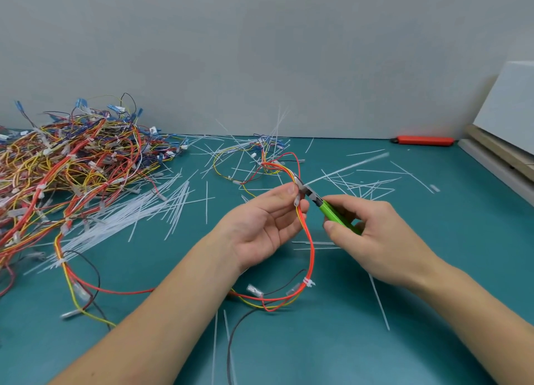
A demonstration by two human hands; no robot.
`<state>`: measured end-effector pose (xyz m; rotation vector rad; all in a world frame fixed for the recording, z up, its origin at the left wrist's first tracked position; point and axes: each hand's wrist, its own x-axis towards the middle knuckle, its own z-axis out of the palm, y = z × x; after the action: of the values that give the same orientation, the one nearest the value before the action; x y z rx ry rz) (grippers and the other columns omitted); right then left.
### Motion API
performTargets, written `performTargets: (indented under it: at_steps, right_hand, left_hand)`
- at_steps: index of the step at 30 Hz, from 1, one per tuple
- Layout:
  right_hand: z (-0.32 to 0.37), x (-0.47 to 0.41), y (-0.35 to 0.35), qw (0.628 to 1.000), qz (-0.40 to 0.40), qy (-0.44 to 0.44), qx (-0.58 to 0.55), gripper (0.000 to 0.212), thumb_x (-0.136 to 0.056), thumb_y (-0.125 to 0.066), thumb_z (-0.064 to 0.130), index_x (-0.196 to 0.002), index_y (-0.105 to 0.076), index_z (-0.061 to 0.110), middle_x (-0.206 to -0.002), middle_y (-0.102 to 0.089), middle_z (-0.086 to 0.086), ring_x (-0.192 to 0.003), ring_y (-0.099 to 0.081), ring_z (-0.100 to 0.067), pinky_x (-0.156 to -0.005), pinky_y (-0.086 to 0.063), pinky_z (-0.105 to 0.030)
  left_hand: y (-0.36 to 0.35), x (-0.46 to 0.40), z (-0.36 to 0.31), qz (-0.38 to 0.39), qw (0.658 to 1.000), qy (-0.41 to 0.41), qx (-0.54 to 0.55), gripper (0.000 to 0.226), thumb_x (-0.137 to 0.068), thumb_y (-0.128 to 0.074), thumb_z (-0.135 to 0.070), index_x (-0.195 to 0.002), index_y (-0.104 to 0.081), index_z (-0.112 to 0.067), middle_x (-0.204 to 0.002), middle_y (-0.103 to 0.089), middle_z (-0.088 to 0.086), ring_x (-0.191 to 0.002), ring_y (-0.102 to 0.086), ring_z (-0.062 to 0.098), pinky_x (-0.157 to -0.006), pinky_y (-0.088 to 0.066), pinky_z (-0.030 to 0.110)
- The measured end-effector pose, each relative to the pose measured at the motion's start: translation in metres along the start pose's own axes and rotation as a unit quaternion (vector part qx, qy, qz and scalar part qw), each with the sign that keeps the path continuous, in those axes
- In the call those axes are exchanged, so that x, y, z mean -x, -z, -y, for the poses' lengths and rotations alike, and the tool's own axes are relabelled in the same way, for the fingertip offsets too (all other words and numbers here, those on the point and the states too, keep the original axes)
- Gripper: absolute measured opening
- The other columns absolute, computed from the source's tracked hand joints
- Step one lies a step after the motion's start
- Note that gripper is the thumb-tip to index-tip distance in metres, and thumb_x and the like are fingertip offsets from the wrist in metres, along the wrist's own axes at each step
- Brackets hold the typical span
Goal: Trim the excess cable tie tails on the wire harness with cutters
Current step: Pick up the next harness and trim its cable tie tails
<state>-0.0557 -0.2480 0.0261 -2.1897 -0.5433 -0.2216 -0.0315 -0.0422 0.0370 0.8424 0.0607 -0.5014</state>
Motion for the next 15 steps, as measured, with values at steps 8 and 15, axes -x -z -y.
performTargets:
  at_steps: [8,15]
  right_hand:
    - [0.008,-0.004,0.004,0.985,-0.040,-0.062,-0.153,0.017,-0.093,-0.060,0.032,-0.097,-0.075,0.027,-0.068,-0.060,-0.002,-0.057,-0.053,-0.015,-0.049,-0.049,-0.030]
    - [0.008,-0.010,0.016,0.862,-0.130,-0.197,-0.450,0.023,-0.089,-0.065,0.022,-0.111,-0.066,0.014,-0.091,-0.067,-0.004,-0.077,-0.063,-0.018,-0.074,-0.057,-0.041]
  left_hand:
    - [0.001,0.001,-0.002,0.023,0.999,0.000,-0.021,0.026,-0.079,-0.073,-0.012,-0.104,-0.076,-0.010,-0.084,-0.071,0.002,-0.071,-0.073,0.013,-0.061,-0.060,0.024]
    - [0.000,0.005,-0.002,0.037,0.977,-0.005,-0.208,0.017,-0.092,-0.070,-0.013,-0.108,-0.075,-0.012,-0.082,-0.071,0.000,-0.072,-0.074,0.016,-0.062,-0.059,0.025]
